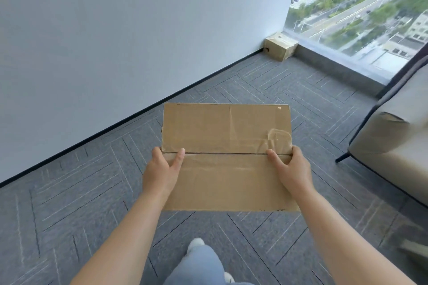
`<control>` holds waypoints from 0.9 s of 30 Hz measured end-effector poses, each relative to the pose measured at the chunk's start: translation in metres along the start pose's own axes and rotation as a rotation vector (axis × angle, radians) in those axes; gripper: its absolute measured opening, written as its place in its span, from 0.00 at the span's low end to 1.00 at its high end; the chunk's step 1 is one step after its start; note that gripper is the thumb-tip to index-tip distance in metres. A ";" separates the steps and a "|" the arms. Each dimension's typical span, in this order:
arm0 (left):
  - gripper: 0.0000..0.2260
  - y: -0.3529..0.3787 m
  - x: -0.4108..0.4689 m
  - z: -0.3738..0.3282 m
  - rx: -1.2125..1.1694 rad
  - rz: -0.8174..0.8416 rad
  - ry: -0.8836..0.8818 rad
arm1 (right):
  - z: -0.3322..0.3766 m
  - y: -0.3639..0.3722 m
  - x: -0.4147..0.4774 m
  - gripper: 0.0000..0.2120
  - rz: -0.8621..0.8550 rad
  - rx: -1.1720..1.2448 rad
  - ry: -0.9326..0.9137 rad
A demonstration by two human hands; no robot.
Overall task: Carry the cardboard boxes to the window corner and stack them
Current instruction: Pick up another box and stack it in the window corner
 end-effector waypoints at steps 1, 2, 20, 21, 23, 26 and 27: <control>0.27 0.009 0.015 -0.012 0.003 0.013 0.013 | 0.001 -0.003 0.016 0.21 -0.016 -0.008 0.008; 0.27 0.017 0.031 -0.024 0.008 0.026 0.030 | 0.003 -0.007 0.032 0.20 -0.033 -0.015 0.016; 0.25 0.132 0.377 -0.259 0.010 0.207 0.244 | 0.091 -0.013 0.373 0.18 -0.244 0.058 0.127; 0.25 0.139 0.391 -0.271 0.013 0.215 0.246 | 0.093 -0.015 0.388 0.18 -0.255 0.055 0.131; 0.26 0.154 0.417 -0.294 0.028 0.221 0.254 | 0.095 -0.020 0.422 0.20 -0.269 0.041 0.144; 0.24 0.179 0.452 -0.329 0.035 0.222 0.270 | 0.099 -0.029 0.477 0.20 -0.274 0.046 0.154; 0.23 0.187 0.463 -0.341 0.039 0.217 0.272 | 0.101 -0.033 0.496 0.20 -0.269 0.048 0.149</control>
Point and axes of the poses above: each hand's wrist, its own x-axis towards the middle knuckle, its own y-axis out of the palm, z = x × y, the point moved 6 cm from there along x, towards the middle knuckle
